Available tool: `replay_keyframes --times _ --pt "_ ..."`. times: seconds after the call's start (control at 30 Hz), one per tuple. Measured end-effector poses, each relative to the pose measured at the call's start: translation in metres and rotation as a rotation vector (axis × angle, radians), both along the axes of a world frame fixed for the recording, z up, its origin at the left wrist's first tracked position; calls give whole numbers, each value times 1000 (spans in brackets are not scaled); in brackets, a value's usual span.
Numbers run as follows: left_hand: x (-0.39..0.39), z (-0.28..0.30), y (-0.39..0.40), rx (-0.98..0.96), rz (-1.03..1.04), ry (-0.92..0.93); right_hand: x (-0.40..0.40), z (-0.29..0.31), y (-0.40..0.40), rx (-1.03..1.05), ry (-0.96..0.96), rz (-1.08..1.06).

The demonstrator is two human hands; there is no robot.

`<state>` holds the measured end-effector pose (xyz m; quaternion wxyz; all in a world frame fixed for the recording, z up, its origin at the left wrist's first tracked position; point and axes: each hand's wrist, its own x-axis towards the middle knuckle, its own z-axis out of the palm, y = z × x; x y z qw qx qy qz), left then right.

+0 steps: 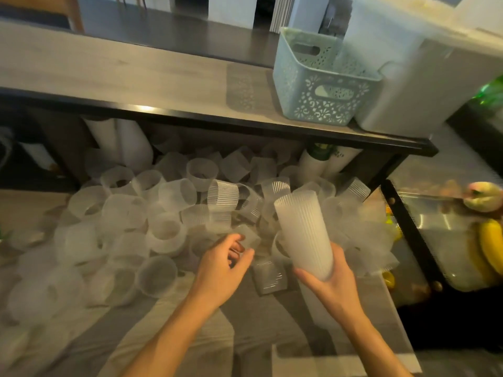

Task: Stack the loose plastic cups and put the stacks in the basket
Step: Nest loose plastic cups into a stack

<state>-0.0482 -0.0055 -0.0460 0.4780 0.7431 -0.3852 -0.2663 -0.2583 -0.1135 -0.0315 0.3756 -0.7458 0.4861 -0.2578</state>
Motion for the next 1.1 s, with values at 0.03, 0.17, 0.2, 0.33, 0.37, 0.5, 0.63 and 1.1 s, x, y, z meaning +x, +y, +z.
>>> replay_keyframes --times 0.03,0.17,0.2,0.33,0.37,0.5,0.63,1.1 --pt "-9 -5 -2 22 -58 -128 -6 -3 -2 12 -1 1" --pt "-47 -22 -21 247 -349 -498 -28 -12 -6 24 115 11" --pt "-54 -24 -26 311 -386 -562 -33 -14 -6 35 124 23" --pt "-66 -32 -41 487 -396 -741 -44 -20 -6 19 150 93" --pt "-66 -33 -43 524 -383 -727 -45 -21 -7 15 161 106" --pt "-56 -32 -38 579 -286 -421 -50 -23 -13 36 176 121" --pt "-31 -10 -26 436 -90 -127 -48 -26 -19 15 191 160" --pt "11 76 -30 -273 160 358 -2 -5 -19 -17 166 344"
